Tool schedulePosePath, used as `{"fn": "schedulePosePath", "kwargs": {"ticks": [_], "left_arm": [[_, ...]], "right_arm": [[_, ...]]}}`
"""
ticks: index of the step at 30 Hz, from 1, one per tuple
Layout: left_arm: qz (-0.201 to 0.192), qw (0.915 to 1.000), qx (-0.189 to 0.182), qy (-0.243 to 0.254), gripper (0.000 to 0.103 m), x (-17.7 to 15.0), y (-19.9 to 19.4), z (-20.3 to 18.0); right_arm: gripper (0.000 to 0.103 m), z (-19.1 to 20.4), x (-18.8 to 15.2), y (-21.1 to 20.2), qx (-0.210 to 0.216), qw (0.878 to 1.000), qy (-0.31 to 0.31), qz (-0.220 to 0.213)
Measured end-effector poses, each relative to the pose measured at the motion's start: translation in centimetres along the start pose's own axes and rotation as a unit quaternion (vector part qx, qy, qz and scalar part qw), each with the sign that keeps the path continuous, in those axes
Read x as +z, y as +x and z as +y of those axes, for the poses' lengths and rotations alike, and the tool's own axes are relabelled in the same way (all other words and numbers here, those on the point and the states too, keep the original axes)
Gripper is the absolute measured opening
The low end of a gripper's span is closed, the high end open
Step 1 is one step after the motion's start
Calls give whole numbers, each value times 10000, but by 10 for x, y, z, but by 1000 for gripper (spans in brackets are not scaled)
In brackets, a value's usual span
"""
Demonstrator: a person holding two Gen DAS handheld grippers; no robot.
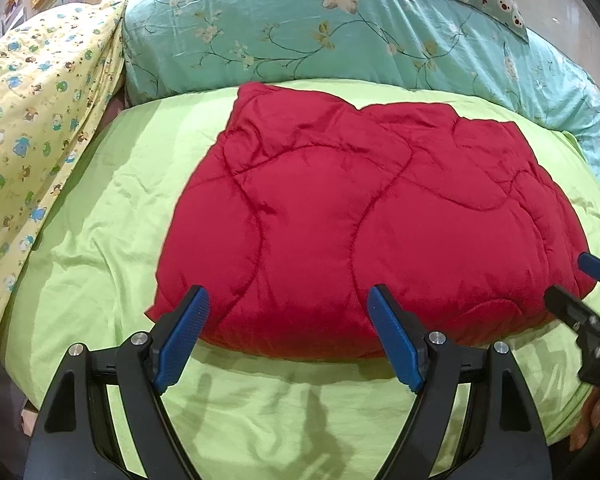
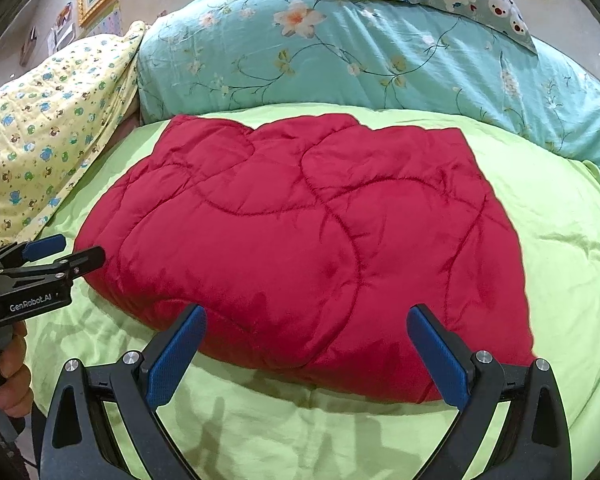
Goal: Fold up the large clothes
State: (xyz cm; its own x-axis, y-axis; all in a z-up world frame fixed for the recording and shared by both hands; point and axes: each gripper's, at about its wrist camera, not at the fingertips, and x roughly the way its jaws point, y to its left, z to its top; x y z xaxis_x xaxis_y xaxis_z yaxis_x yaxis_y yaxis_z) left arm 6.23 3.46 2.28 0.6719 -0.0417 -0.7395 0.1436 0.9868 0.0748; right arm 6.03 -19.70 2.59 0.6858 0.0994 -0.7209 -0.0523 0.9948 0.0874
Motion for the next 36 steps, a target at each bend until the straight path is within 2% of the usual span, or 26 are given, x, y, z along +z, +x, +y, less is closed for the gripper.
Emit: {"fn": "schedulePosePath", "kwargs": {"ticks": [9, 14, 17, 24, 32, 36], "left_arm": [[-1, 9998, -176, -116, 82, 32, 23, 20], [276, 9996, -44, 1, 82, 43, 63, 25], [379, 9992, -128, 5, 85, 43, 79, 28], [425, 9990, -96, 73, 91, 46, 88, 28], [398, 9992, -62, 56, 94, 48, 92, 27], [422, 9991, -13, 17, 94, 50, 86, 29]], "right_arm": [[101, -31, 38, 34, 36, 9986, 391, 341], [102, -46, 49, 77, -204, 9956, 415, 816], [103, -55, 52, 89, -278, 9953, 402, 837], [103, -64, 59, 93, -377, 9942, 543, 844], [103, -77, 53, 104, -289, 9946, 642, 762], [103, -74, 57, 97, -366, 9946, 604, 754]]}}
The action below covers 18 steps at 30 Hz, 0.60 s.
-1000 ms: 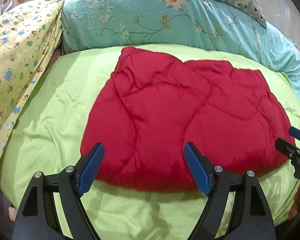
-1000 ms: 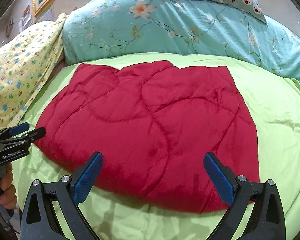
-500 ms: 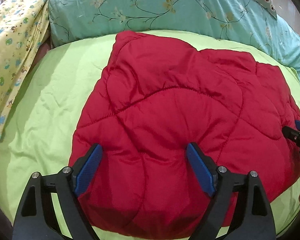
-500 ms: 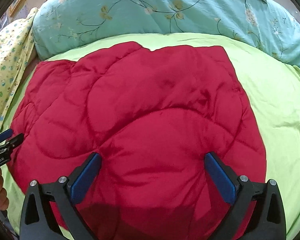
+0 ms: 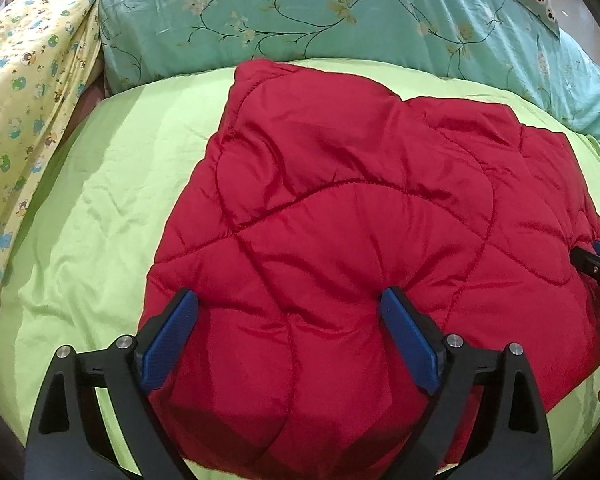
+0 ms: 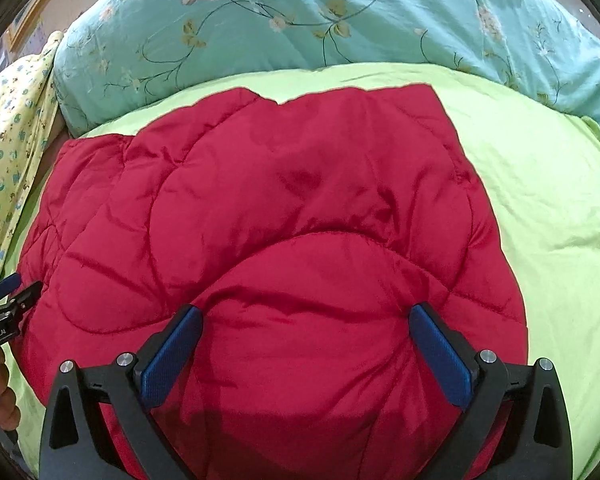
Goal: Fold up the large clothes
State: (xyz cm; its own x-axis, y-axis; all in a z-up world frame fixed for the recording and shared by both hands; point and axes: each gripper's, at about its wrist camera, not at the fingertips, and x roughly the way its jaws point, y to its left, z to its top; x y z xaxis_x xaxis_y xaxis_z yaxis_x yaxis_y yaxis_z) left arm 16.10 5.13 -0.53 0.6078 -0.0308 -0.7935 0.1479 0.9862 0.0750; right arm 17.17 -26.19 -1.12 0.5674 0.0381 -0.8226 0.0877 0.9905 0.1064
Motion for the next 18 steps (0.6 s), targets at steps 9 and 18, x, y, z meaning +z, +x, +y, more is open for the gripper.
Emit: {"fn": "schedulePosePath", "kwargs": {"ticks": [9, 18], "left_arm": [[-113, 9999, 71, -9, 94, -19, -33, -3], [-132, 9997, 121, 189, 94, -42, -56, -19]], "right_arm": [[103, 11, -25, -62, 221, 9991, 11, -361], [103, 33, -56, -92, 383, 9977, -369, -414]]}}
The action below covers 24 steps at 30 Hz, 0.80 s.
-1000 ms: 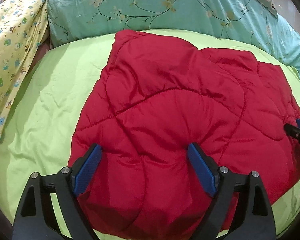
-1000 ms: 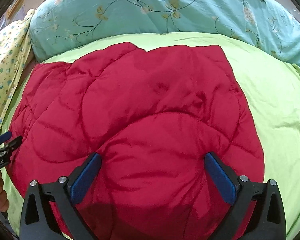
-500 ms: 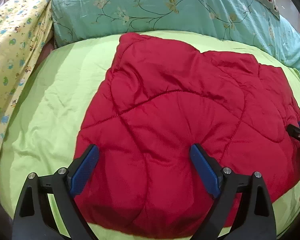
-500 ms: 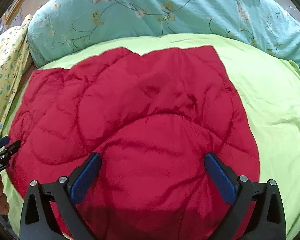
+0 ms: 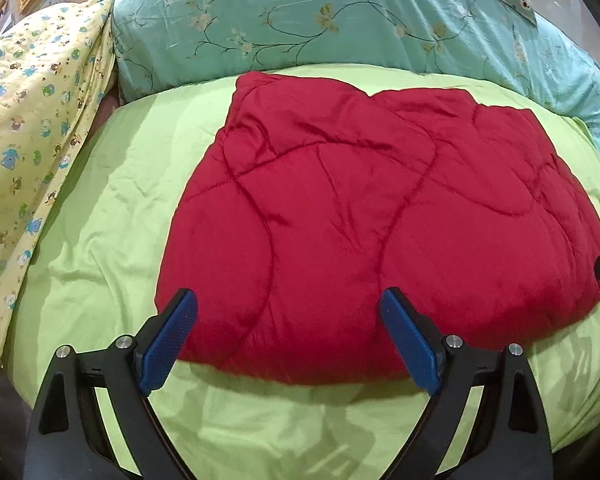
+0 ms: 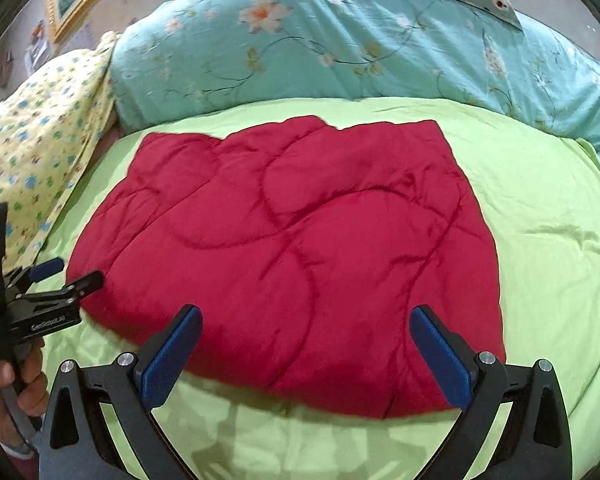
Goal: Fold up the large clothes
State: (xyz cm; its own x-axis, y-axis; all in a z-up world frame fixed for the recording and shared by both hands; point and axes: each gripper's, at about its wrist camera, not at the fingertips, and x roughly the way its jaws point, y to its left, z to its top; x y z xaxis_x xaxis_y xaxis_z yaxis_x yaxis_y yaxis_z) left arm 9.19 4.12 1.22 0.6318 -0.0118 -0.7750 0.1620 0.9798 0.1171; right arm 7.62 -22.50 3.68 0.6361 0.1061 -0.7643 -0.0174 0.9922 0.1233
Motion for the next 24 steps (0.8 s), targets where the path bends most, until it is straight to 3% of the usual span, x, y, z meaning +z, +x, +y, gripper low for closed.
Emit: {"fn": "schedulePosePath", "kwargs": {"ticks": [11, 24], "left_arm": [[-38, 10000, 79, -32, 94, -22, -23, -3], [-201, 9986, 335, 353, 94, -39, -46, -17]], "right_arm": [[103, 4, -26, -14, -84, 9998, -104, 128], [103, 16, -35, -31, -59, 9989, -405, 246]]}}
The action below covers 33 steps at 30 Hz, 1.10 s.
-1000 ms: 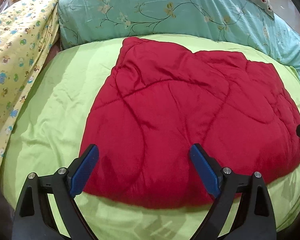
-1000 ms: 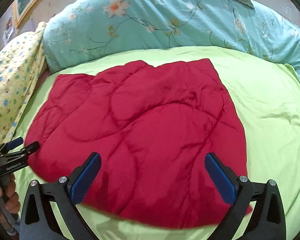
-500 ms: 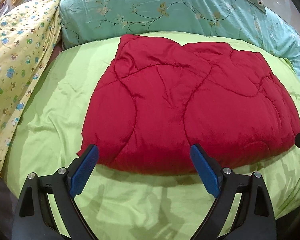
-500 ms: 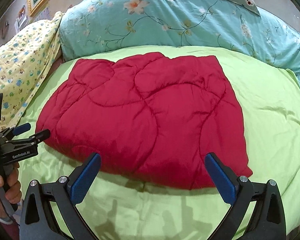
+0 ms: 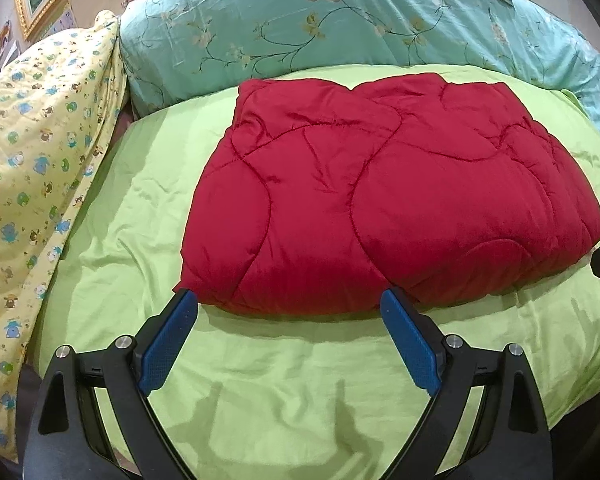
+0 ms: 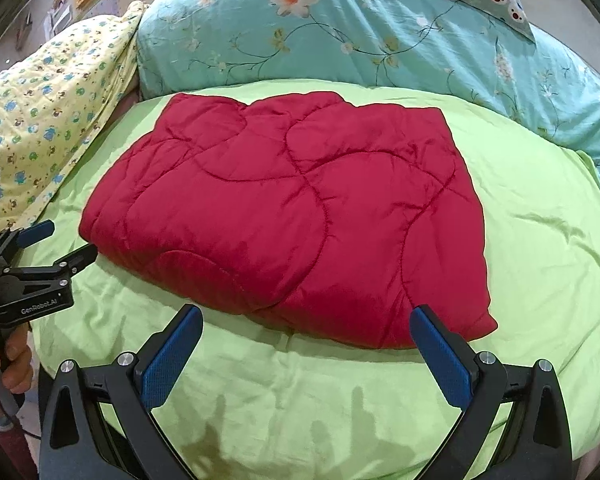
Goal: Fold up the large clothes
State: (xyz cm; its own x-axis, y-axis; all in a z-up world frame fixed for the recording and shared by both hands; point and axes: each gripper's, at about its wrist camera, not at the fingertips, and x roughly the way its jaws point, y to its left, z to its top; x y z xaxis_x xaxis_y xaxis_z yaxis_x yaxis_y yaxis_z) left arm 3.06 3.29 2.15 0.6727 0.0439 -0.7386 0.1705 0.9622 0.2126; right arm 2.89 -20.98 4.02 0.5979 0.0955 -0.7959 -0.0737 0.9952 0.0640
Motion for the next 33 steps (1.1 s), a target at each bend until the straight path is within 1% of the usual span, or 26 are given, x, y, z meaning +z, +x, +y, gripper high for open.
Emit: {"fn": "schedulePosePath", "kwargs": {"ticks": [4, 13, 19, 33], "left_arm": [[-56, 10000, -2, 59, 95, 0, -6, -4], [-77, 9998, -170, 69, 95, 0, -9, -10], [-112, 9997, -216, 8, 95, 1, -11, -9], [-206, 9993, -276, -108, 95, 6, -13, -9]], "right_arm": [[103, 4, 0, -3, 7, 10000, -77, -6], [103, 12, -2, 3, 66, 9998, -151, 66], [103, 17, -1, 2, 73, 9998, -192, 9], [103, 13, 6, -3, 57, 9998, -55, -190]]}}
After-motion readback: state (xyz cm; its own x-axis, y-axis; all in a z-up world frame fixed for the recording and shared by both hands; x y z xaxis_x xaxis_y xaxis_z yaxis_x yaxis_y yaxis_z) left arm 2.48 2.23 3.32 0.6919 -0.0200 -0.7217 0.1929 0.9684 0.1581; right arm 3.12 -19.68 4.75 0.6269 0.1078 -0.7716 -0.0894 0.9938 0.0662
